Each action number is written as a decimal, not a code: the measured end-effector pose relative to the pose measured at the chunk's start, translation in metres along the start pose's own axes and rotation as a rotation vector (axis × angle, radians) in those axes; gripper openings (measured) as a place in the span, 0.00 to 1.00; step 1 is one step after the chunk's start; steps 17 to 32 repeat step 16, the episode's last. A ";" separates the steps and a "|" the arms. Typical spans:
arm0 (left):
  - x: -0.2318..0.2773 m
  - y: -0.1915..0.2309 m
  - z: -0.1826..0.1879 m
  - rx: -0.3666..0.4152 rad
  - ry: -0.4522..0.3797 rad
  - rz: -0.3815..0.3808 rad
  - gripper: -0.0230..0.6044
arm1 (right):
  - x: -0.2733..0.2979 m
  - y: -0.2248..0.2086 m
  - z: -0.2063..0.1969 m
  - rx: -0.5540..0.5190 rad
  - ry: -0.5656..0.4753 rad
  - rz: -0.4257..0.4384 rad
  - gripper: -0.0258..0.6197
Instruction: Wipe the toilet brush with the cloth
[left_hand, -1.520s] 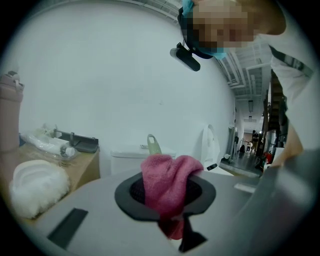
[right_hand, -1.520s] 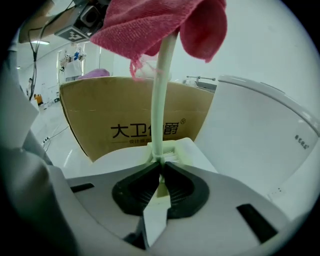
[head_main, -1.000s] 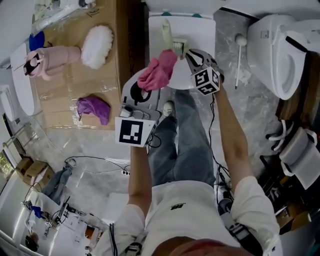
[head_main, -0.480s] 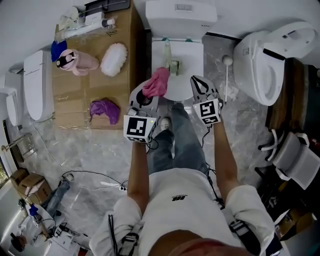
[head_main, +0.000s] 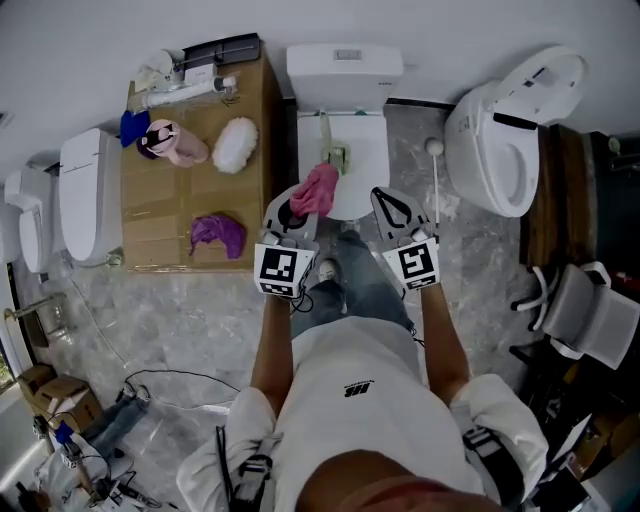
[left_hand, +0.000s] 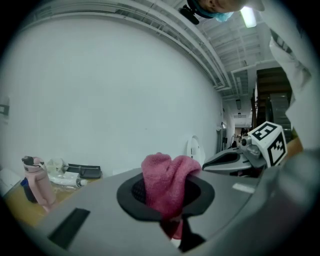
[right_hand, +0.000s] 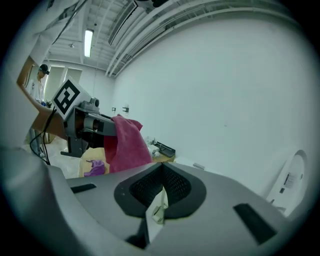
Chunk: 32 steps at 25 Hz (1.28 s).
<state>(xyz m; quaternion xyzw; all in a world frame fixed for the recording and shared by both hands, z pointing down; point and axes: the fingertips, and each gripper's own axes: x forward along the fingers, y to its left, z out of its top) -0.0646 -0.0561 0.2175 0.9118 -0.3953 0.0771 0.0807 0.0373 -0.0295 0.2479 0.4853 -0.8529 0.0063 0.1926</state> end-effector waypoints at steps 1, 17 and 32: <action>-0.005 -0.003 0.004 -0.002 -0.005 0.000 0.12 | -0.007 0.003 0.008 -0.006 -0.008 0.000 0.03; -0.104 -0.073 0.039 0.063 -0.008 -0.027 0.12 | -0.130 0.062 0.057 -0.019 -0.051 -0.018 0.03; -0.104 -0.073 0.039 0.063 -0.008 -0.027 0.12 | -0.130 0.062 0.057 -0.019 -0.051 -0.018 0.03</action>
